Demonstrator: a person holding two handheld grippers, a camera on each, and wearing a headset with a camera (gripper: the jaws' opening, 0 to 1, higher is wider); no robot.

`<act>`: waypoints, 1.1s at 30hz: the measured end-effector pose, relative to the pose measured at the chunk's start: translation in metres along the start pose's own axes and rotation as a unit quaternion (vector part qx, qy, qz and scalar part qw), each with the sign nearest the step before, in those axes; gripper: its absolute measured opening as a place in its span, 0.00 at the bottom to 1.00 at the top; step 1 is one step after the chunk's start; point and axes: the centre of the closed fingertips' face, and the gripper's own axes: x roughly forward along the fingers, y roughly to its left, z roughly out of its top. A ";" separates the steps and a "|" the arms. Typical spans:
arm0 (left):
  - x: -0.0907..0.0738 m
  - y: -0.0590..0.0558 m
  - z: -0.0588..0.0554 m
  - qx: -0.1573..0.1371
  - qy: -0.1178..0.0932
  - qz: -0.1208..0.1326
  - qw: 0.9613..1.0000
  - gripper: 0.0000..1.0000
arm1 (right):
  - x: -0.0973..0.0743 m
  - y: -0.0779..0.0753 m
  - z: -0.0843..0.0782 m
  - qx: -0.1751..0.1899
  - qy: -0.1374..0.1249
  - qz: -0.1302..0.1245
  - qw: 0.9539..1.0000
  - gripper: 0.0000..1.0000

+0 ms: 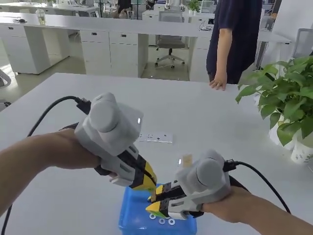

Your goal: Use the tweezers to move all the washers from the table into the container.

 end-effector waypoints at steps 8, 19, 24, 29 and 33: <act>-0.003 -0.012 -0.002 0.001 0.006 -0.010 1.000 0.05 | -0.008 0.013 -0.002 -0.015 0.019 0.010 1.000 0.08; -0.004 -0.041 -0.015 0.001 0.021 -0.024 0.999 0.05 | -0.019 0.043 -0.007 -0.037 0.039 0.018 0.998 0.08; 0.002 -0.058 -0.021 -0.002 0.027 -0.032 0.999 0.05 | -0.022 0.060 -0.013 -0.041 0.045 0.026 0.998 0.08; 0.013 -0.074 -0.027 -0.001 0.027 -0.038 0.999 0.05 | -0.020 0.076 -0.024 -0.043 0.056 0.033 0.997 0.08; 0.023 -0.091 -0.033 -0.001 0.030 -0.048 0.998 0.05 | -0.017 0.092 -0.034 -0.039 0.064 0.043 0.996 0.08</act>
